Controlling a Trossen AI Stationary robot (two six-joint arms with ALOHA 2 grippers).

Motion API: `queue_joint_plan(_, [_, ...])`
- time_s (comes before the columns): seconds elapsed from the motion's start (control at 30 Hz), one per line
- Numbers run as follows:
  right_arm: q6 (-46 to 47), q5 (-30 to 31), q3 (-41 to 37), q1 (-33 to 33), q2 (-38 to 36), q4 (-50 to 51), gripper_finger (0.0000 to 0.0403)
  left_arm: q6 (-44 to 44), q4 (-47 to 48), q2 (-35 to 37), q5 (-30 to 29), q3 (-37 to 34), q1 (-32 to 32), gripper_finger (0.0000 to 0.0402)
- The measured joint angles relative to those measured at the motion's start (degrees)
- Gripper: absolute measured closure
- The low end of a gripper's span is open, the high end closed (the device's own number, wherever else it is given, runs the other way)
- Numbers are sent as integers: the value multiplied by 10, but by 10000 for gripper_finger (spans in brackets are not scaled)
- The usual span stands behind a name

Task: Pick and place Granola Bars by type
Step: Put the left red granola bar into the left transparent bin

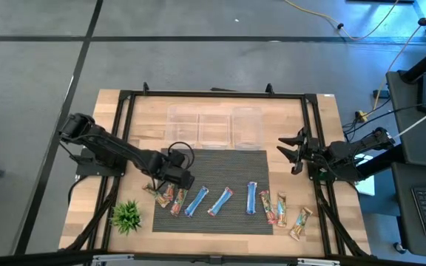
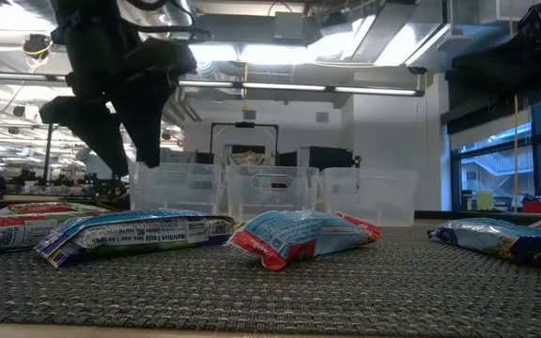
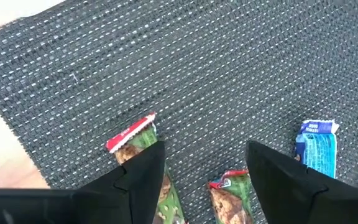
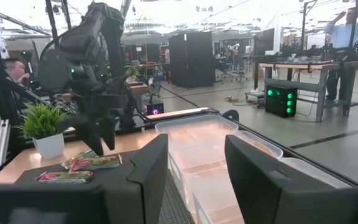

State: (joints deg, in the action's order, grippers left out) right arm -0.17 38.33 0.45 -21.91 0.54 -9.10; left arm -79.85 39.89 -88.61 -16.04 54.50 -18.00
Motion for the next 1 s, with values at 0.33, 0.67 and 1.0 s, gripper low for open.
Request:
queue_joint_plan(0.33, [1,0,0,0,0,2,240,-53,17,-66,23,0,1,191])
queue_joint_plan(0.67, [1,0,0,0,0,4,240,-91,39,-61,39,0,2,192])
queue_joint_plan(1.0, [-1,1,0,0,0,7,240,-98,58,-44,44,0,1,192])
